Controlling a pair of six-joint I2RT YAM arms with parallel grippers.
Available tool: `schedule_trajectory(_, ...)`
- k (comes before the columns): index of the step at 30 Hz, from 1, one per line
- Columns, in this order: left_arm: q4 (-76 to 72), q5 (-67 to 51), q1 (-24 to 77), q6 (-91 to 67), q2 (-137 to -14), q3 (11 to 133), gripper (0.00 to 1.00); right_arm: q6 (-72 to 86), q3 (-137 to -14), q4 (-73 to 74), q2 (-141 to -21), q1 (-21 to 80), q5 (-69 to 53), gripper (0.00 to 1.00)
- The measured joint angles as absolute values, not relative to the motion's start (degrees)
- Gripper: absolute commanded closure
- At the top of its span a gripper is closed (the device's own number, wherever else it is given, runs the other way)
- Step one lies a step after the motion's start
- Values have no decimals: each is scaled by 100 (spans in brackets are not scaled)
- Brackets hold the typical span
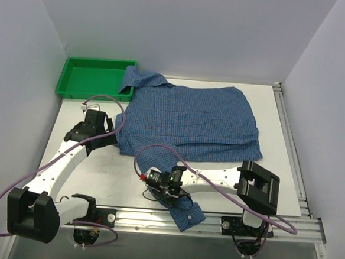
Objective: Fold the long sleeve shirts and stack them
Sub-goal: Fold the shirt
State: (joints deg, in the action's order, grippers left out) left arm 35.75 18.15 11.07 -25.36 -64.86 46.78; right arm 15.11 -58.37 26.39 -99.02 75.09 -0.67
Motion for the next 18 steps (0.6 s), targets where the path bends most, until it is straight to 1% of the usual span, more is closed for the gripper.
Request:
schedule_trajectory(2,3575,1822,1107,-2536,-6486,4678,2,1503,-5859,2587,-9922,7509,-62,92)
schedule_trajectory(3,3575,1822,1107,-2536,-6486,4678,2,1487,-5859,2591,-9922,7509,-60,94)
schedule_trajectory(8,3575,1820,1100,-2536,-6495,4678,3,1361,-5935,2799,-9852,7413,91,95)
schedule_trajectory(10,3575,1811,1081,-2536,-6501,4678,2,1208,-6064,3015,-9706,7207,183,95)
schedule_trajectory(14,3575,1758,1024,-2539,-6567,4678,3,862,-6600,3284,-9334,6289,375,97)
schedule_trajectory(18,3575,1695,1000,-2536,-6665,4678,2,467,-7465,3356,-9225,5127,543,97)
